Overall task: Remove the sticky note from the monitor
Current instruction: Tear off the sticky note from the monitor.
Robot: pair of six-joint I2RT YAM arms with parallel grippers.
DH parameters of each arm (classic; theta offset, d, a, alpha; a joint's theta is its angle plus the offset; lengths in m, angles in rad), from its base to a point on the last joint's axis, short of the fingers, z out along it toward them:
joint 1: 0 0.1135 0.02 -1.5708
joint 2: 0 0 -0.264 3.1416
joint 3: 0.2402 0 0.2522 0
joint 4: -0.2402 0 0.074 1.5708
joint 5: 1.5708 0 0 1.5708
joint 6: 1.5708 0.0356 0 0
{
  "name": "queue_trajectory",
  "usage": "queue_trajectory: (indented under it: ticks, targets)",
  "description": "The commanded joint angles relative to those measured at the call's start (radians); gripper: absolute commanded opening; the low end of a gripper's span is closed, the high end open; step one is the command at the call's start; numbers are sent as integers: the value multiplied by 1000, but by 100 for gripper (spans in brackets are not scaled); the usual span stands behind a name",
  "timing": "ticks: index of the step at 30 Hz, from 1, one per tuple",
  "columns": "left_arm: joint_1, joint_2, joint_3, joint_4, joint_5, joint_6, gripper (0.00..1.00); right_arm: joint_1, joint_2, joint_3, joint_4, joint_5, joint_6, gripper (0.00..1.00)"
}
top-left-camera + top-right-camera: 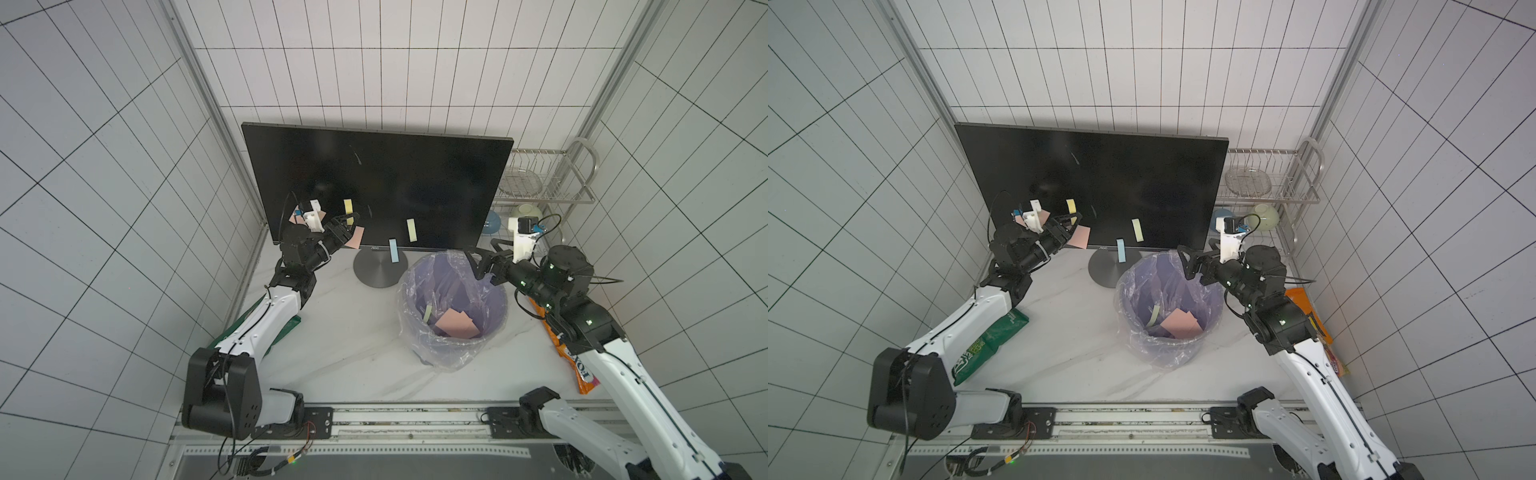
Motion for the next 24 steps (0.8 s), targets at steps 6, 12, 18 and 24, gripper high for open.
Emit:
queue_trajectory:
  ticks: [6,12,18,24]
  targets:
    - [5,-28,13,24,1,-2,36,11,8,10,28,-22,3,99]
    - [5,-29,0,33,8,-19,18,13,7,1,35,-24,9,99]
    - [5,-50,-20,26,0,-9,0,17,4,-1,39,-28,15,99]
    - [-2,-110,-37,5,9,16,0,40,14,5,60,-59,22,99]
